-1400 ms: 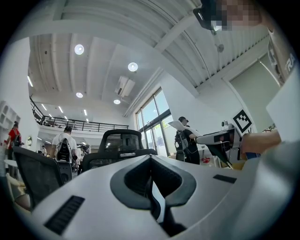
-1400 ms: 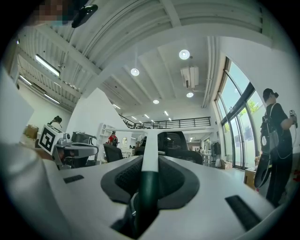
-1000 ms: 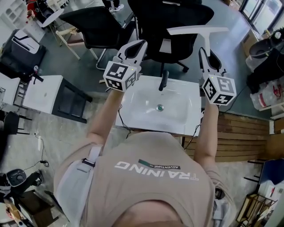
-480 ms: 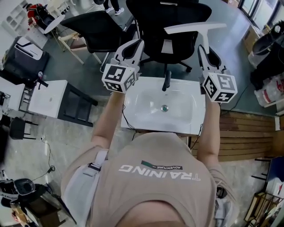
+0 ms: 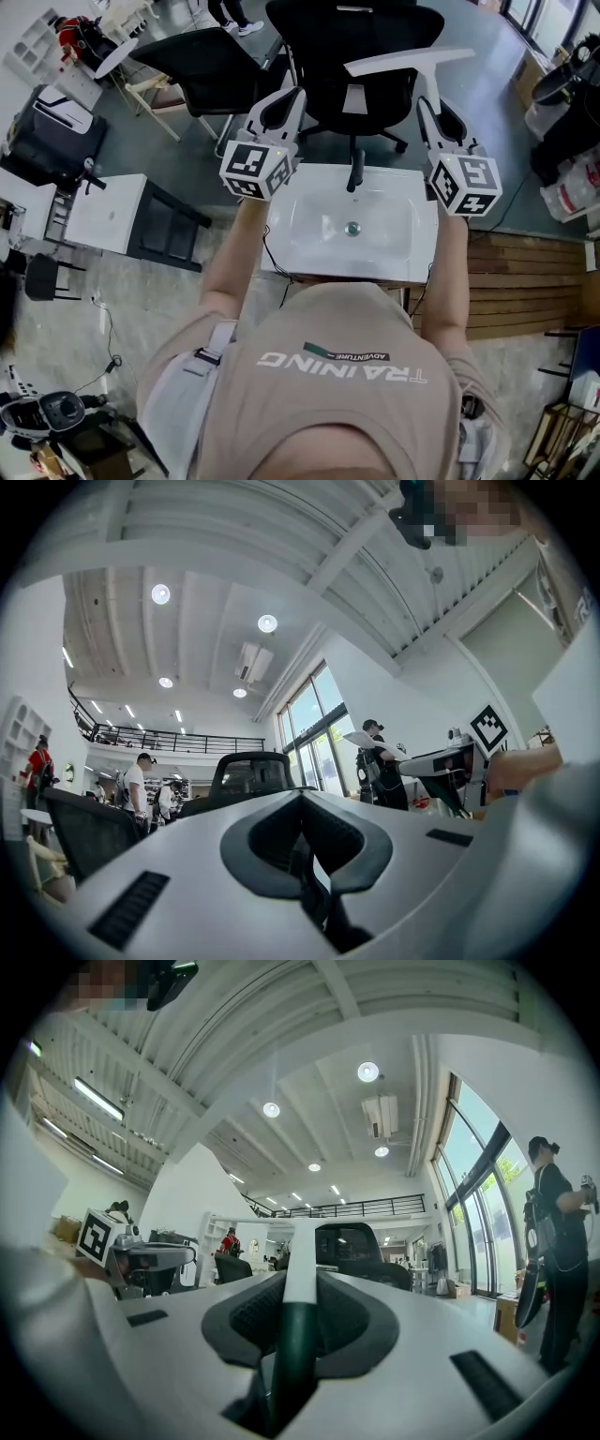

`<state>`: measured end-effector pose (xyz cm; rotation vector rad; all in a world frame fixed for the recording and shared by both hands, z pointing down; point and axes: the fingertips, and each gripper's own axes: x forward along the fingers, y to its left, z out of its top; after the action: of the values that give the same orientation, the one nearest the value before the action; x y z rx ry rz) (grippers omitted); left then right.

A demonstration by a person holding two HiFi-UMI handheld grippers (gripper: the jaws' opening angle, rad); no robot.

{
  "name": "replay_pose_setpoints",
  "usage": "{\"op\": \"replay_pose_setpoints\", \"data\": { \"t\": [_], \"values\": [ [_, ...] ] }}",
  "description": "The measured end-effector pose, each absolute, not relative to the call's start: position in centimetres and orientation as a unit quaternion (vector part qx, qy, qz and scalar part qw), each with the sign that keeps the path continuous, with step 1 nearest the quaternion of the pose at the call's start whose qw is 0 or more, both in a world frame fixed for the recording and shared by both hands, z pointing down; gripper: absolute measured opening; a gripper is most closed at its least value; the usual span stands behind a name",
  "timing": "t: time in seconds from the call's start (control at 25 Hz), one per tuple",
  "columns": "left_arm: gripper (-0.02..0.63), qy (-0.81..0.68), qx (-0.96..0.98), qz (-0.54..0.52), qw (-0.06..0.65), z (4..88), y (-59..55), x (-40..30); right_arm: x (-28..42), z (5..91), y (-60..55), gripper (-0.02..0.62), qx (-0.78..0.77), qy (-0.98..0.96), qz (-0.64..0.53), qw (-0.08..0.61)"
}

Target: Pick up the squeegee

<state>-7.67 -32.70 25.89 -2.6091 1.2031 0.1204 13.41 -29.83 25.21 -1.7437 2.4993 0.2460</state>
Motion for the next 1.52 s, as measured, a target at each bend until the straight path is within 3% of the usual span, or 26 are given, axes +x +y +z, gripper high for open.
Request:
{"op": "replay_pose_setpoints", "data": {
  "t": [1.52],
  "values": [
    [0.012, 0.397, -0.909, 0.038, 0.122, 26.8, -37.5, -4.6, 16.2, 26.2, -34.3, 0.095, -0.589, 0.804, 0.071, 0.047]
  ]
}}
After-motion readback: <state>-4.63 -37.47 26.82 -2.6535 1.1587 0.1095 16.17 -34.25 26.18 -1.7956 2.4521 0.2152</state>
